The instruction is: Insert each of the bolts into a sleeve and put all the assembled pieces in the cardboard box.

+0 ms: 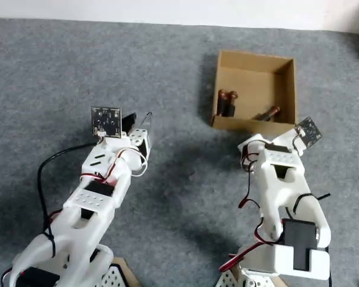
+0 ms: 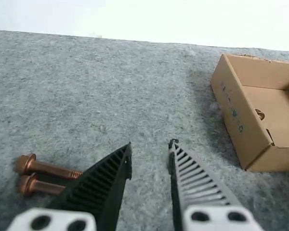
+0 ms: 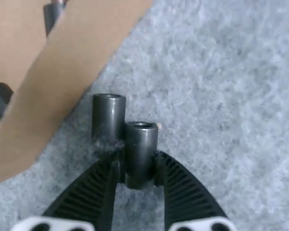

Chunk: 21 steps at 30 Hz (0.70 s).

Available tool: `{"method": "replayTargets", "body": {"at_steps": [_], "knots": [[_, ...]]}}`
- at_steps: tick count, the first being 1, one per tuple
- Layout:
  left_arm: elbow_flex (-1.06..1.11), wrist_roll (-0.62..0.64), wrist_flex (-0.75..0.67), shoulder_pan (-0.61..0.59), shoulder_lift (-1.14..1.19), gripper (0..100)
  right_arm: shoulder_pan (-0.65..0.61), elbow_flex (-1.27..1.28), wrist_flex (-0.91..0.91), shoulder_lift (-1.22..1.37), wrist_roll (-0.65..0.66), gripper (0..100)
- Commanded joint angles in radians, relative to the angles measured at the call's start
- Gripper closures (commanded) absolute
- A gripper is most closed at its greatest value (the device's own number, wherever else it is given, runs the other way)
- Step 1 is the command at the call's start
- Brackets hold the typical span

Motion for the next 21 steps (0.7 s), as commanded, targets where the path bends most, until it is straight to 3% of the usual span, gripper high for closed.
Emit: {"method": "replayTargets", "body": {"at_steps": [1, 13, 21], "knots": [[-0.03, -0.021, 0.0, 0.001, -0.016, 87, 0.012, -0.019, -0.022, 0.051, 0.02, 97.1], [-0.013, -0.023, -0.068, 0.039, -0.018, 87, 0.004, -0.033, 0.012, 0.081, 0.035, 99.6], [0.176, -0.018, -0.023, -0.019, -0.027, 87, -0.002, -0.22, 0.461, 0.084, -0.034, 99.5]]}}
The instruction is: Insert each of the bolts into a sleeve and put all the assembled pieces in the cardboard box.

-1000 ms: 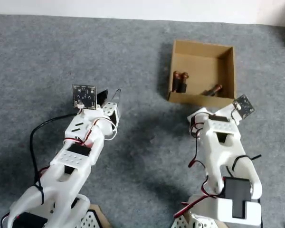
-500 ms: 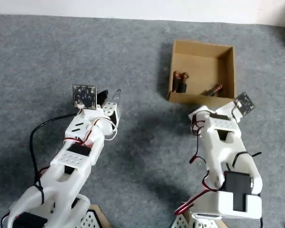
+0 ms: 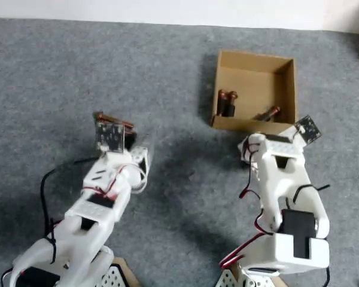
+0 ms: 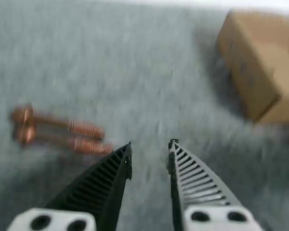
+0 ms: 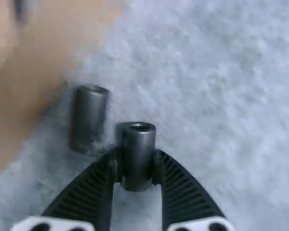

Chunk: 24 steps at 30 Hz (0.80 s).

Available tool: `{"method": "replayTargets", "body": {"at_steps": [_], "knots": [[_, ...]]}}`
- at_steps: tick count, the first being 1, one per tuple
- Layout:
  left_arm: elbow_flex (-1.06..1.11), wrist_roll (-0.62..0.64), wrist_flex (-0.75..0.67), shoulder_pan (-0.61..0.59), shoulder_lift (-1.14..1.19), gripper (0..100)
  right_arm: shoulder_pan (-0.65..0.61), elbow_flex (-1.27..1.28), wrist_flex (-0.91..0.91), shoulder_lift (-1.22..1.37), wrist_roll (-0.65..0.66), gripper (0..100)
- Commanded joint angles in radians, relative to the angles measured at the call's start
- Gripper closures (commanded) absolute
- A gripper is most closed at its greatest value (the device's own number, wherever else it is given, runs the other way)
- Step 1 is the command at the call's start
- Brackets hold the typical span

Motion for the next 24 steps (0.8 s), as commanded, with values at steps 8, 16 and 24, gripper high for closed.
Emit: {"method": "replayTargets", "body": {"at_steps": [8, 16, 24], "knots": [[-0.344, 0.221, 0.603, -0.216, -0.027, 87, -0.004, -0.11, 0.188, 0.004, -0.006, 99.5], [-0.532, 0.545, 0.865, -0.231, -0.018, 87, -0.038, -0.107, 0.186, 0.005, -0.006, 99.5], [-0.472, 0.669, 0.899, -0.18, -0.027, 87, -0.045, -0.107, 0.186, 0.007, -0.006, 99.5]]}}
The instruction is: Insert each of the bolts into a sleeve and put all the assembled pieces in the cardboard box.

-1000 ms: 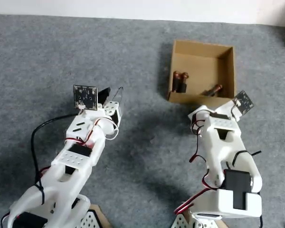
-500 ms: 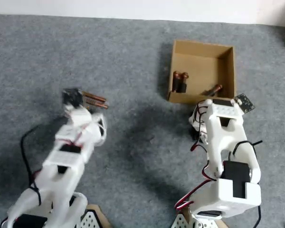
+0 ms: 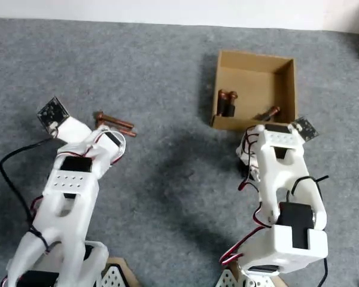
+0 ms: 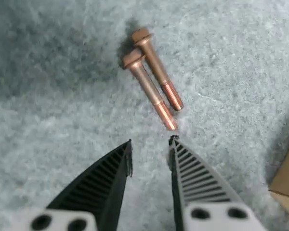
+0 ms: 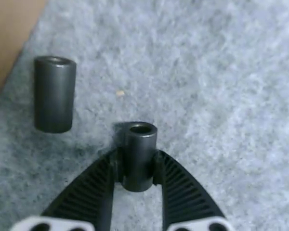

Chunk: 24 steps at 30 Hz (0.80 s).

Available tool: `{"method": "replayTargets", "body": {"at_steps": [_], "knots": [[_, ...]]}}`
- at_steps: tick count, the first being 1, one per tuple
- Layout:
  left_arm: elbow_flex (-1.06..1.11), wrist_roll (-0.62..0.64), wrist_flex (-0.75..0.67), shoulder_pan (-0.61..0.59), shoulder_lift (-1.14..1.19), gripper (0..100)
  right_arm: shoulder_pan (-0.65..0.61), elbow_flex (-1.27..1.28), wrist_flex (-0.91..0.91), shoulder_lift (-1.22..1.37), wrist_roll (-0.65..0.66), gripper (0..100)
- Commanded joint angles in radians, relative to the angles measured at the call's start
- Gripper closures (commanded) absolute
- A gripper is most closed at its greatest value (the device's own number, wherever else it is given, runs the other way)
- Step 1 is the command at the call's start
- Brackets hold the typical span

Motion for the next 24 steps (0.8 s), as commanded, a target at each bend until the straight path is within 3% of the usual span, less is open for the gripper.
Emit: {"method": "replayTargets", "body": {"at_steps": [1, 6, 11, 19, 24], "knots": [[-0.001, 0.014, 0.002, 0.022, -0.024, 87, -0.024, -0.013, 0.015, 0.002, -0.006, 99.5], [-0.001, 0.018, 0.008, 0.013, -0.025, 87, -0.025, -0.016, -0.012, 0.077, -0.006, 99.5], [0.001, 0.144, 0.025, 0.007, -0.024, 87, -0.024, -0.019, -0.042, 0.11, -0.005, 99.5], [-0.2, 0.252, 0.301, -0.031, -0.013, 87, -0.024, -0.021, -0.042, 0.11, -0.005, 99.5], [-0.305, 0.336, 0.371, -0.033, 0.081, 87, -0.024, -0.016, -0.042, 0.11, -0.005, 99.5]]}}
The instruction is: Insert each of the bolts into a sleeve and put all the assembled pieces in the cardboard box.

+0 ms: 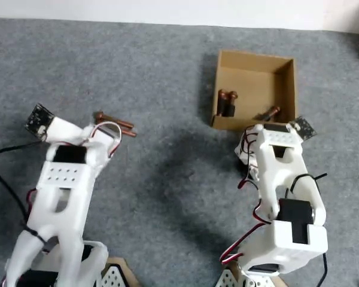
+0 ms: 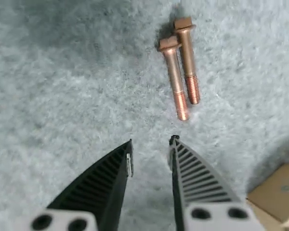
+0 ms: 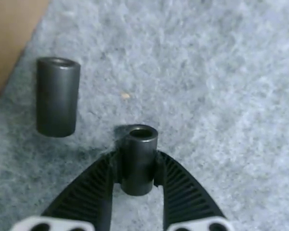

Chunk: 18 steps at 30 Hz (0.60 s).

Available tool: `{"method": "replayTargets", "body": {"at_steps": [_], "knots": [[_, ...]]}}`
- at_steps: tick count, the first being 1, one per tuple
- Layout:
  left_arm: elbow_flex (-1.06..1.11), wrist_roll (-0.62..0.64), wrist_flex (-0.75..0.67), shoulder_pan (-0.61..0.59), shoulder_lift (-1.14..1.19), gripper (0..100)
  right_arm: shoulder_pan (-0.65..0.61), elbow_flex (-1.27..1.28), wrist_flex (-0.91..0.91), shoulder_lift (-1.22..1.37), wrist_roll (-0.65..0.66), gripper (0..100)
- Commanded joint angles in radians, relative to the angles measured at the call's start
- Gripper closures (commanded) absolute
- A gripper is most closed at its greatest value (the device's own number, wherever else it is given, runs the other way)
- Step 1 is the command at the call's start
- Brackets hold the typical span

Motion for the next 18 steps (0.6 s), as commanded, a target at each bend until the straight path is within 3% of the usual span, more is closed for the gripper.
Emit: {"method": "replayTargets", "body": {"at_steps": [1, 8, 18], "knots": [[-0.125, 0.063, 0.041, -0.013, 0.099, 87, -0.022, -0.001, -0.018, 0.018, -0.005, 99.5], [-0.423, 0.153, 0.193, -0.068, 0.441, 87, -0.022, -0.001, -0.018, 0.016, 0.029, 99.5], [-0.737, 0.178, 0.21, -0.099, 0.771, 87, -0.022, -0.001, -0.018, 0.016, 0.035, 99.5]]}}
